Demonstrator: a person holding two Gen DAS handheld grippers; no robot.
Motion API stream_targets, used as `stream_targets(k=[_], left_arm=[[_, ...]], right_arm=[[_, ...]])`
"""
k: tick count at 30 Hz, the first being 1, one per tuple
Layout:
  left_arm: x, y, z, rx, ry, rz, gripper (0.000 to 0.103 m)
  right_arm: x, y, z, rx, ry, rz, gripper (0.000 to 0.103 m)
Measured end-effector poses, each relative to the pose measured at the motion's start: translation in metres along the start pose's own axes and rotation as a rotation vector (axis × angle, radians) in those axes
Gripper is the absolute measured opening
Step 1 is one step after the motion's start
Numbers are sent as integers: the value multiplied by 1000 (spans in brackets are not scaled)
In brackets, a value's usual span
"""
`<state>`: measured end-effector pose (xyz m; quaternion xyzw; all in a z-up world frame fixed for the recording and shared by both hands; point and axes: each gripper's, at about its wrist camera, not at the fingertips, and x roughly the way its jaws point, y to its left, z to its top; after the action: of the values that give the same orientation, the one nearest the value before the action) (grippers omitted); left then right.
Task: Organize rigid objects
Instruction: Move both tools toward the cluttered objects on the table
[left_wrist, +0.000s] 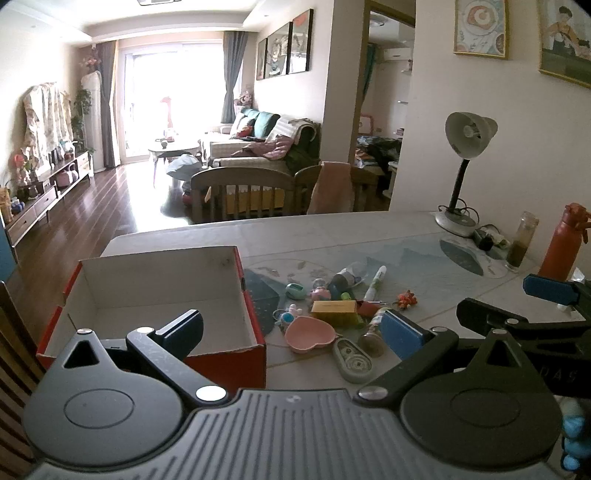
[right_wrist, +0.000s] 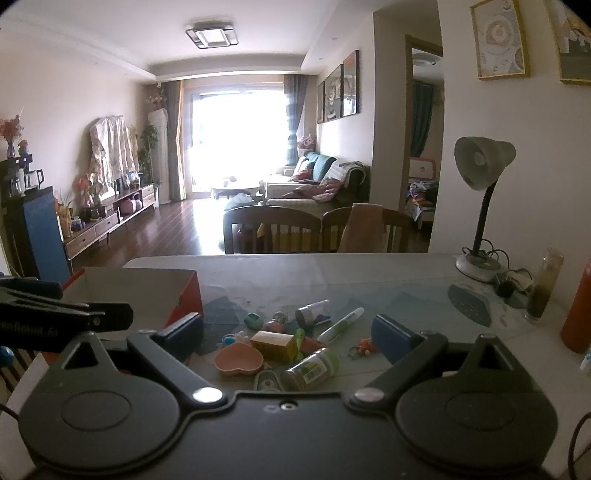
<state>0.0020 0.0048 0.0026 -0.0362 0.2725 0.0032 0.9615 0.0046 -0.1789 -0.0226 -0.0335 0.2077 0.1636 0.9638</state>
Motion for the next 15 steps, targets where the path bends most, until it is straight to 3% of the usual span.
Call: stream_targets(k=[15], left_arm=[[15,-6,1,-13,33,0,103]], right_arm=[[9,-8,0,20,25,-6,97]])
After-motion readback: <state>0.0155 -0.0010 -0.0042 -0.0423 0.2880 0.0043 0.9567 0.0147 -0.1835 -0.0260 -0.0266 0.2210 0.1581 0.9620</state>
